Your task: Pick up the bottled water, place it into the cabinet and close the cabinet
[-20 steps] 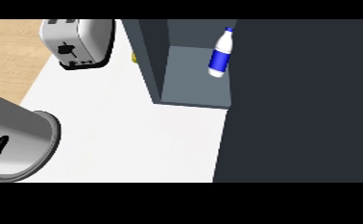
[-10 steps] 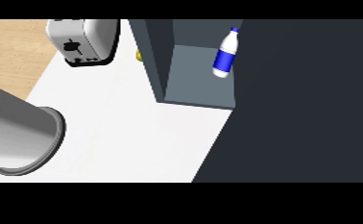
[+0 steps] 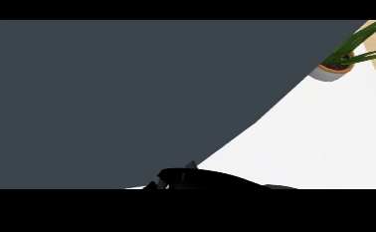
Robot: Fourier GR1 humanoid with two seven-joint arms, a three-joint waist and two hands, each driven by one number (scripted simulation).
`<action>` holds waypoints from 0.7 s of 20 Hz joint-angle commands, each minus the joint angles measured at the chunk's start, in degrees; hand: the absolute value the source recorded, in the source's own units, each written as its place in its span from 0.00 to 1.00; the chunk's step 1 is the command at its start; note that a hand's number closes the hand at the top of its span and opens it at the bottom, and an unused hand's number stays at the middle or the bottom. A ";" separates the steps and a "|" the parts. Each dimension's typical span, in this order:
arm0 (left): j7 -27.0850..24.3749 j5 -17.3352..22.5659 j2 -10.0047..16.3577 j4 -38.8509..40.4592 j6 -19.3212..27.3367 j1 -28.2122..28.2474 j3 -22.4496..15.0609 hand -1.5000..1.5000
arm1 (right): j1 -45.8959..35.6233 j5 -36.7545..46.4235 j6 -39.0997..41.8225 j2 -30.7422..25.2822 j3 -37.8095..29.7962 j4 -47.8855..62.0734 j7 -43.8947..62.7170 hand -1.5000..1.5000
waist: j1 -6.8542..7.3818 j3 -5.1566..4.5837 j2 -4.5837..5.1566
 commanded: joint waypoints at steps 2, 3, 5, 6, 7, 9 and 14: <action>-2.07 1.64 0.23 1.26 -5.28 4.34 4.73 0.00 | -17.02 -6.61 -3.13 2.31 -0.86 11.17 -0.65 1.00 | -1.33 0.35 0.31; -1.19 3.41 1.02 1.50 -5.67 5.06 6.84 0.00 | -19.10 -9.58 -0.02 2.33 -4.64 12.62 1.60 1.00 | -2.33 0.45 0.49; -3.35 1.16 -1.59 4.43 -8.30 6.67 6.36 0.00 | -22.41 -11.56 -2.53 2.35 -5.36 18.12 1.61 1.00 | -3.48 0.39 0.43; -4.33 1.19 -1.16 4.35 -10.13 10.46 9.68 0.00 | -19.24 -10.46 -3.33 2.36 -1.82 18.85 -2.24 1.00 | -3.37 0.48 0.26; -3.61 1.93 -1.78 2.67 -9.74 10.63 9.46 0.00 | -19.97 -12.19 -2.67 2.37 -5.29 21.27 -0.93 1.00 | -3.86 0.51 0.40; -4.01 1.17 -1.62 4.29 -11.81 12.36 12.28 0.00 | -18.93 -14.23 -0.19 2.39 -8.60 24.06 -0.09 1.00 | -4.32 0.53 0.49; -3.72 0.23 -5.86 1.44 -13.02 16.39 14.77 0.00 | -18.96 -16.38 3.45 1.86 -11.77 30.69 -0.02 1.00 | -5.14 0.58 0.42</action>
